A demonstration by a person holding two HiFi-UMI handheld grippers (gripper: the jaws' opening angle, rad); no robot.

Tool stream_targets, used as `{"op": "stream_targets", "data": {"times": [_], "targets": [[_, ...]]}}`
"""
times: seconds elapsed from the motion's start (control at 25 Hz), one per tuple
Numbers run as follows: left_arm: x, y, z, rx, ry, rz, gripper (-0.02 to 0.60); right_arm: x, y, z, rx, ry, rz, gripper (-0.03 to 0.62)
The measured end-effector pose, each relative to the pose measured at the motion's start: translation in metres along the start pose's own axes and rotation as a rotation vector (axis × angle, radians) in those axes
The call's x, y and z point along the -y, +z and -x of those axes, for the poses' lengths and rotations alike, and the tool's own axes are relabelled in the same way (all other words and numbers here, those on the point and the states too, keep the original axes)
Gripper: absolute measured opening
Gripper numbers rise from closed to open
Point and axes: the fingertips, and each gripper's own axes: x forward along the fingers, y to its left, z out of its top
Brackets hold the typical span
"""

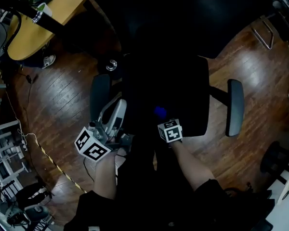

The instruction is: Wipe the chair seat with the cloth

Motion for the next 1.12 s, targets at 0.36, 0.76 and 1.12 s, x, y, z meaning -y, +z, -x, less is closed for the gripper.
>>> {"op": "stream_targets", "data": {"times": [0.36,0.76,1.12], "targets": [[-0.017,0.021,0.054,0.065,0.102,-0.038,-0.008,-0.134,-0.011,-0.061,-0.026,0.293,0.082,0.038],[-0.013,0.003,0.026,0.008,0.068,-0.024,-0.008,-0.100,-0.022,-0.047,0.028,0.223,0.098,0.038],[0.024,-0.042,-0.051,-0.111,-0.090,0.025,-0.008,0.052,-0.066,0.041,0.019,-0.056,-0.105,0.038]]}}
